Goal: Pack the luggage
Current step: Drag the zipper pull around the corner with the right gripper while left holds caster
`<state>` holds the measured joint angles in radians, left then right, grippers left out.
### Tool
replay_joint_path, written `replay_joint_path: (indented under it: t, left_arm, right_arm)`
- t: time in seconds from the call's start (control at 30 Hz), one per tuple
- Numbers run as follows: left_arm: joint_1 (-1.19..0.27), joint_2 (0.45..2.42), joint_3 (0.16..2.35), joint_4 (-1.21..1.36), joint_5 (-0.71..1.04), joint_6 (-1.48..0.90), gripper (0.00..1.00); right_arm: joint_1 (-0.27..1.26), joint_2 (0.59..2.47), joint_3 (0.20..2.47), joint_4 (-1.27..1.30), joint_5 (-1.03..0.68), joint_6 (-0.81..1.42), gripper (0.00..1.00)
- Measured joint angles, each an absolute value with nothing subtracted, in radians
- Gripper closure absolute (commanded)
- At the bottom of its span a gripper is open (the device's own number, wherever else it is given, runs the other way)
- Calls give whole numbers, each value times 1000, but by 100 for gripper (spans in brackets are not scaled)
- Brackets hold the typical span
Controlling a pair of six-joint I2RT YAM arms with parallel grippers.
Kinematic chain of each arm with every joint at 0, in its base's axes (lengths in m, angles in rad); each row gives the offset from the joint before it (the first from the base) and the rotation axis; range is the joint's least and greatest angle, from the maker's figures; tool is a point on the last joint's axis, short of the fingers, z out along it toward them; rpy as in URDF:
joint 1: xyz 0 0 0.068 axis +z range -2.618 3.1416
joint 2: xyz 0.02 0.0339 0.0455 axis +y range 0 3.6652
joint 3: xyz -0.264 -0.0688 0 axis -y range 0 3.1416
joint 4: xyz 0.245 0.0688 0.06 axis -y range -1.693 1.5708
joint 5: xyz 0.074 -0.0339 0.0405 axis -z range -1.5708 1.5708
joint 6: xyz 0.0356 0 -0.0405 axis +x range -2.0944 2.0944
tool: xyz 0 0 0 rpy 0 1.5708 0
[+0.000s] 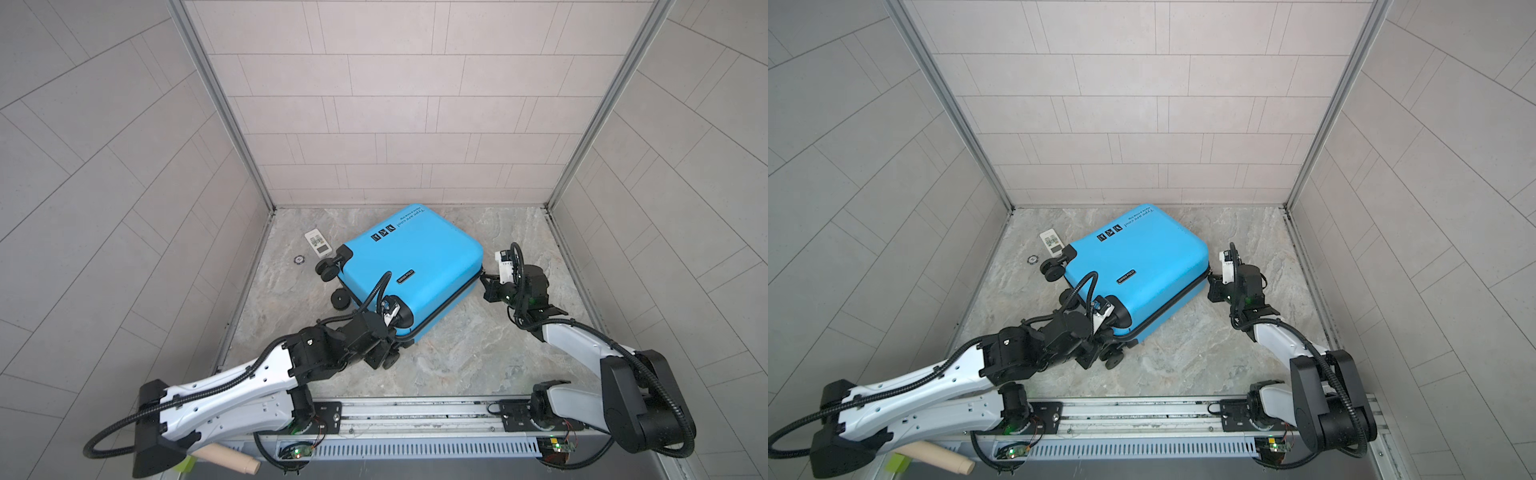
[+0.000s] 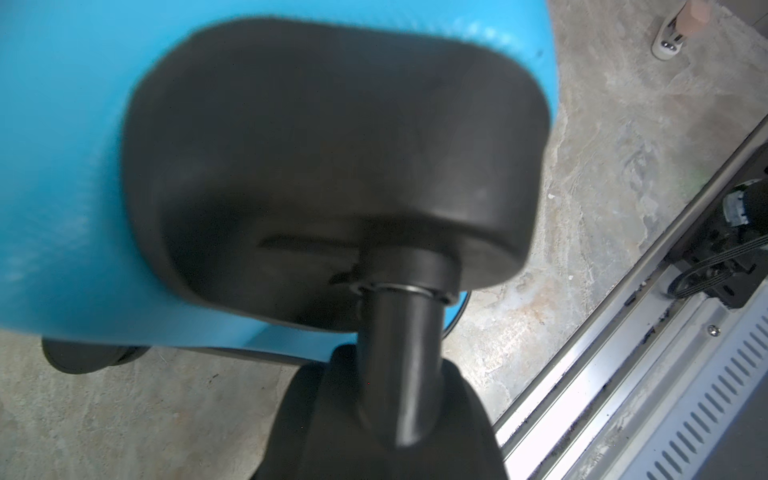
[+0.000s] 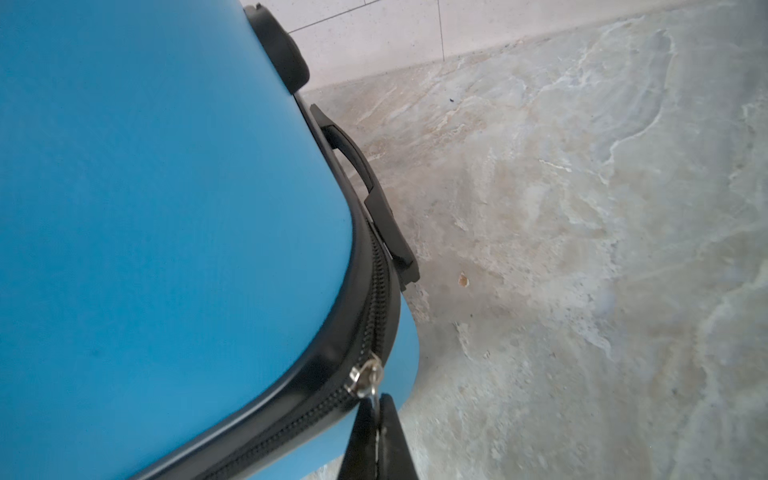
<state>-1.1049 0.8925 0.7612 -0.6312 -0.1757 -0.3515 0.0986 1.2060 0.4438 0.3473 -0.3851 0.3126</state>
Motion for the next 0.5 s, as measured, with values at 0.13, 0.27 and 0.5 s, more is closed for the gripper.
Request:
replay_joint_path:
  t: [0.13, 0.27, 0.5]
  left_arm:
    - [-1099, 892, 755, -599, -207, -399, 37]
    - [-1098, 911, 753, -569, -229, -420, 38]
    - [-1100, 943, 753, -514, -217, -392, 75]
  right_arm:
    - [114, 1178, 432, 345, -343, 322, 100]
    - [121, 1176, 432, 345, -307, 324, 100]
    - [122, 1176, 433, 344, -273, 326, 100]
